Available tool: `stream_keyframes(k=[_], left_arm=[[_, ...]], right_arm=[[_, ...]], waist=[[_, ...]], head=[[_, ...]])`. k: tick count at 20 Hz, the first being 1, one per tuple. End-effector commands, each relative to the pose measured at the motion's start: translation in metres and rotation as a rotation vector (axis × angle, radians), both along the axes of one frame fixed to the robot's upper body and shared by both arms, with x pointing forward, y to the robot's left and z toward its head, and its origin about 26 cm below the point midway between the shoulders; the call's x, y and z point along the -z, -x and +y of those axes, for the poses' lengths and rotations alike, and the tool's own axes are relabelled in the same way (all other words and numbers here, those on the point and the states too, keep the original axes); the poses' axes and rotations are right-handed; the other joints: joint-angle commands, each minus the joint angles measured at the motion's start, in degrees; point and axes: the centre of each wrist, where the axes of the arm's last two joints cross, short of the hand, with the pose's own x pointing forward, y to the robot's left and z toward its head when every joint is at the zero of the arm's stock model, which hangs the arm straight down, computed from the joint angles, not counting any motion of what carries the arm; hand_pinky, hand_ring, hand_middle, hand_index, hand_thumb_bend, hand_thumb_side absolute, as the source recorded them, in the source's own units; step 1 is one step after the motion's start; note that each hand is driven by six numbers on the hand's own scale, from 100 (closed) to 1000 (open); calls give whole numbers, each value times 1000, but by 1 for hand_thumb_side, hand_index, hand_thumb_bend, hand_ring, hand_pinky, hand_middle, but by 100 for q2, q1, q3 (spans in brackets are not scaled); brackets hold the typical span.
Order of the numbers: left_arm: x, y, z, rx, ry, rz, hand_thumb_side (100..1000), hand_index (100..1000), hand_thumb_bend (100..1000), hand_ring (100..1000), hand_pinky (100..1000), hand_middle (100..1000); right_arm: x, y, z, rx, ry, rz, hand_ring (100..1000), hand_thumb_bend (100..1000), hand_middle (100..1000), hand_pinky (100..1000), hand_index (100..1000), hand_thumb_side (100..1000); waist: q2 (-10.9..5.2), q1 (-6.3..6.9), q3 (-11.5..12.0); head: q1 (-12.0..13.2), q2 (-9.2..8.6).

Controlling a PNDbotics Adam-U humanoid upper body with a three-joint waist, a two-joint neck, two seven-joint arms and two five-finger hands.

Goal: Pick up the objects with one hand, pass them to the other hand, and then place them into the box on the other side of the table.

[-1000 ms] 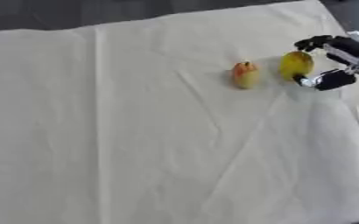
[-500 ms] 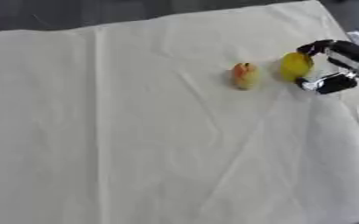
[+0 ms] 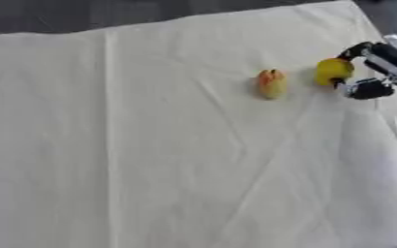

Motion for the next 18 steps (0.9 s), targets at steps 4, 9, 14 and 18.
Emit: stream_keyframes(k=[4, 9, 14, 18], left_arm=[[-16, 7, 8, -24, -27, -44, 718, 772, 100, 704, 810, 714], [-14, 7, 10, -24, -31, -37, 714, 773, 100, 704, 810, 714], [-11, 7, 12, -30, -31, -24, 708, 773, 100, 704, 809, 714], [-9, 7, 14, -32, -31, -17, 736, 773, 100, 703, 808, 713]], right_arm=[[-16, -2, 3, 5, 20, -106, 678, 100, 445, 895, 581, 166], [-27, -6, 12, -33, -26, -163, 643, 100, 431, 904, 567, 113], [-48, -14, 34, -126, -88, -215, 610, 100, 427, 907, 565, 100], [-65, -22, 61, -246, -120, -211, 609, 100, 430, 915, 568, 100]], waist=[[-33, -75, 12], [-144, -75, -31], [-327, -51, -109], [-483, -26, -163]], head=[[0, -26], [44, 61], [120, 198], [194, 270]])
